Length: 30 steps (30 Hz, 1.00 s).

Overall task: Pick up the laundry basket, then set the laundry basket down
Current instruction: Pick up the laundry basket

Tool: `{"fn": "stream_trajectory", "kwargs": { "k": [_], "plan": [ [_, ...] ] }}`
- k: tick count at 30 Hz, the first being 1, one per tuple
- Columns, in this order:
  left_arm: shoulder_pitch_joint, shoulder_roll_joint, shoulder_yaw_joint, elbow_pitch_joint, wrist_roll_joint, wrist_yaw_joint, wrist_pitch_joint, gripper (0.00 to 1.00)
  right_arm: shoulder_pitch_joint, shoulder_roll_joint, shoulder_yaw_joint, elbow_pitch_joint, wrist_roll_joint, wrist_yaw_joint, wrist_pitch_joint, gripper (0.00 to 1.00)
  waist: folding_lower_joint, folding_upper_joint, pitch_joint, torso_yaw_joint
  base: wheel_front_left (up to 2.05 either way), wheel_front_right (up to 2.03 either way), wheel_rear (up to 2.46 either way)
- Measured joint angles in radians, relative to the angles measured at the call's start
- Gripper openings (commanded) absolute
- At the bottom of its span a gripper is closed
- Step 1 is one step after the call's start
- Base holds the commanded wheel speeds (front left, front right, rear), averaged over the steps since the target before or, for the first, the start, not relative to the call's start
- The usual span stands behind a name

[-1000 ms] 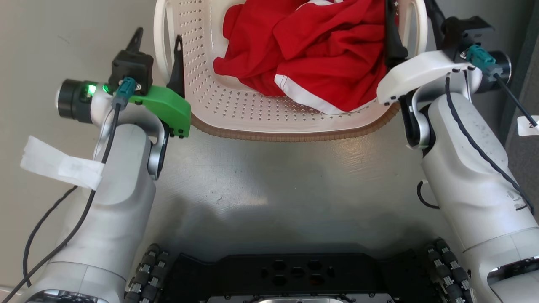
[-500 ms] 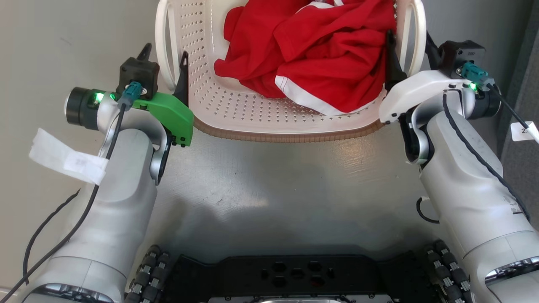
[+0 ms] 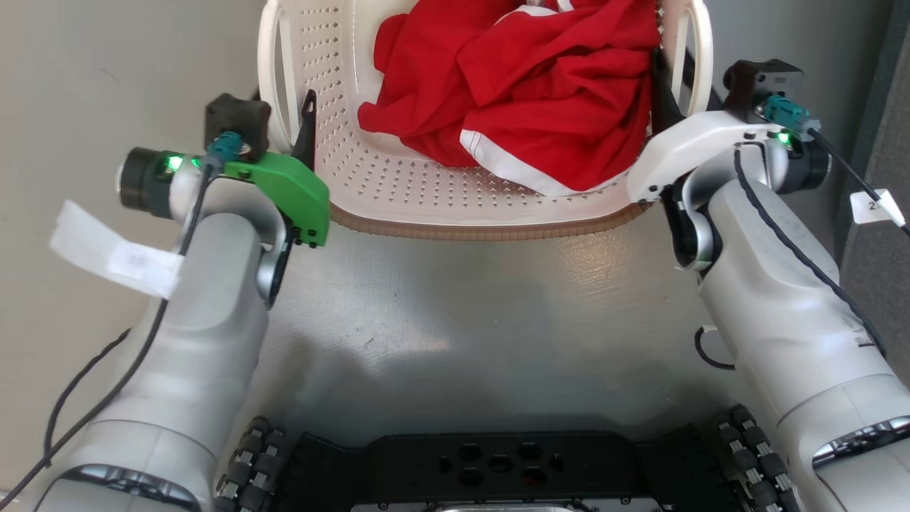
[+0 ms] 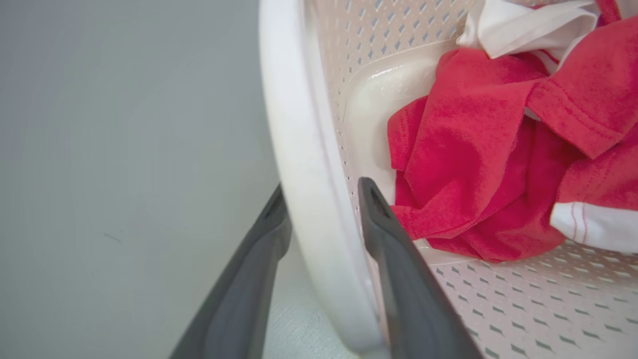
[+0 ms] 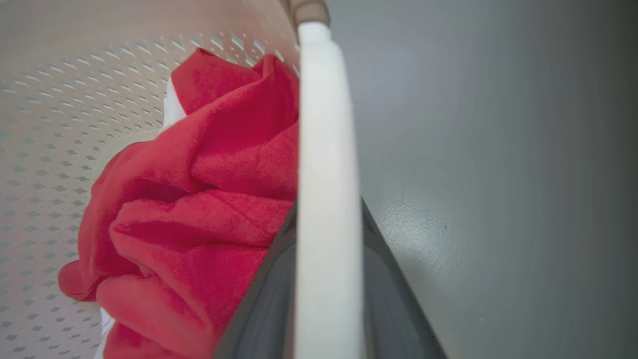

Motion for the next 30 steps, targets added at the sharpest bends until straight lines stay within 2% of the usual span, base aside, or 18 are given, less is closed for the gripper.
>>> {"fn": "stream_trajectory", "kwargs": {
  "k": [1, 2, 16, 30],
  "plan": [
    [-0.002, -0.003, -0.006, 0.006, -0.001, -0.001, 0.0, 0.0, -0.003, 0.002, 0.006, 0.004, 0.005, 0.0, 0.0, 0.25, 0.0, 0.0, 0.0, -0.001, 0.0, 0.0, 0.0],
    [-0.004, -0.007, -0.013, 0.009, -0.002, -0.001, 0.0, 0.0, -0.006, 0.004, 0.011, 0.01, 0.007, 0.0, 0.0, 0.0, 0.0, 0.0, 0.0, -0.001, 0.0, 0.0, 0.0],
    [-0.011, -0.015, -0.065, 0.029, -0.066, 0.002, 0.002, 0.0, -0.039, 0.017, 0.032, 0.094, 0.035, 0.0, -0.004, 0.0, 0.0, 0.0, -0.021, -0.007, 0.0, 0.0, 0.0],
    [0.006, -0.018, -0.091, 0.065, -0.123, 0.023, 0.003, 0.0, -0.037, 0.024, 0.075, 0.156, 0.079, 0.0, -0.004, 0.0, 0.0, 0.0, -0.124, -0.016, 0.0, 0.0, 0.0]
  ]
}}
